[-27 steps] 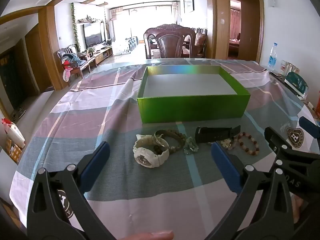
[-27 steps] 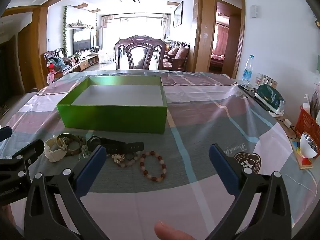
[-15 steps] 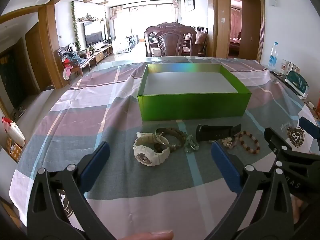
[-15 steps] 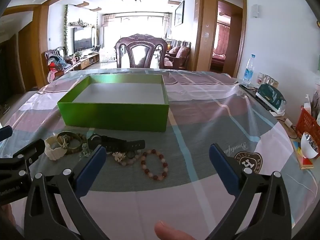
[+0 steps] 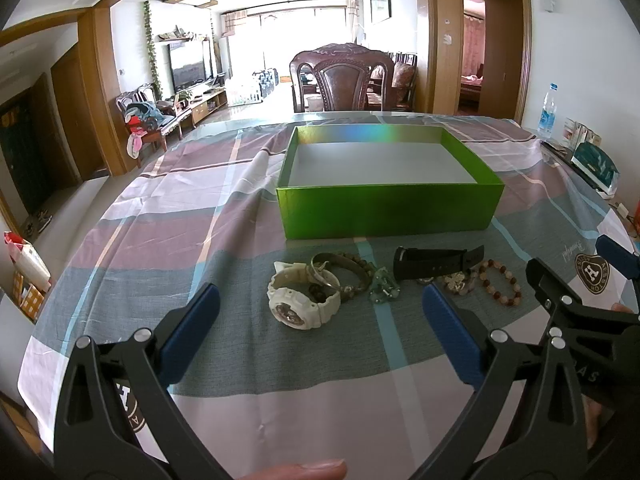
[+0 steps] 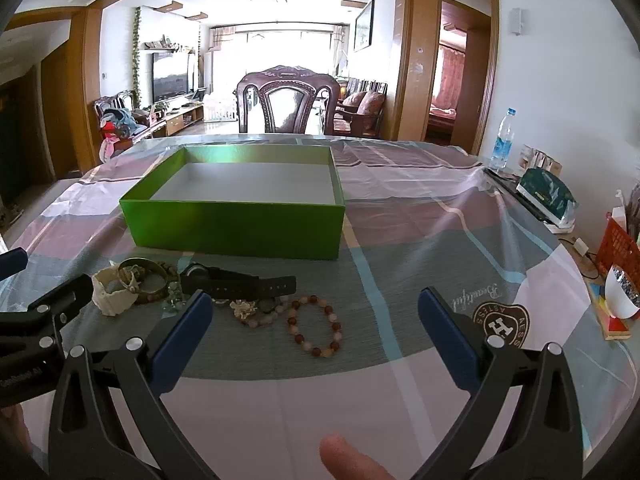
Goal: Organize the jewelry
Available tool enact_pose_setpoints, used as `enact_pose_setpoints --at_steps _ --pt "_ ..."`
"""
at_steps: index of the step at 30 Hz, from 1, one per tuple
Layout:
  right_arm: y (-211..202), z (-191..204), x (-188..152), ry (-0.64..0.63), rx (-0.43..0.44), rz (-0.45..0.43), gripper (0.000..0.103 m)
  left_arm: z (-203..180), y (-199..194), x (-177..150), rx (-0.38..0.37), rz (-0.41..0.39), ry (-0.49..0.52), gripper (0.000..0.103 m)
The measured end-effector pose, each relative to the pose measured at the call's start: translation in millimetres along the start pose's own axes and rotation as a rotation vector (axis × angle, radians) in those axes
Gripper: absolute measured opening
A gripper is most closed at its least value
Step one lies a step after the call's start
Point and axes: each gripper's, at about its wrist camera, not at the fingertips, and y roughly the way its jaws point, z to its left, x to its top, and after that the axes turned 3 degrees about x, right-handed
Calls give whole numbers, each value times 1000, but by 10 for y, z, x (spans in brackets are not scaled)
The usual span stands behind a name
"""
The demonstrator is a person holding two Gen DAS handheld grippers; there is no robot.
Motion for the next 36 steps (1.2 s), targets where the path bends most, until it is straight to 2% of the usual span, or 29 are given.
enact_pose_setpoints --at_steps 12,18,24,30,36 --pt "-66 6 34 -27 -47 -44 100 1 2 0 -1 1 -1 100" --pt "-139 -46 57 -14 -102 -110 100 0 1 4 0 1 -1 100" --pt "-104 -123 75 24 -69 -87 100 2 4 6 0 3 -1 100" --pt "-98 -78 57 11 -26 -90 100 -2 15 -15 0 3 -2 100" --pt "-116 -59 51 16 -30 -91 100 0 19 -20 -1 3 -2 100"
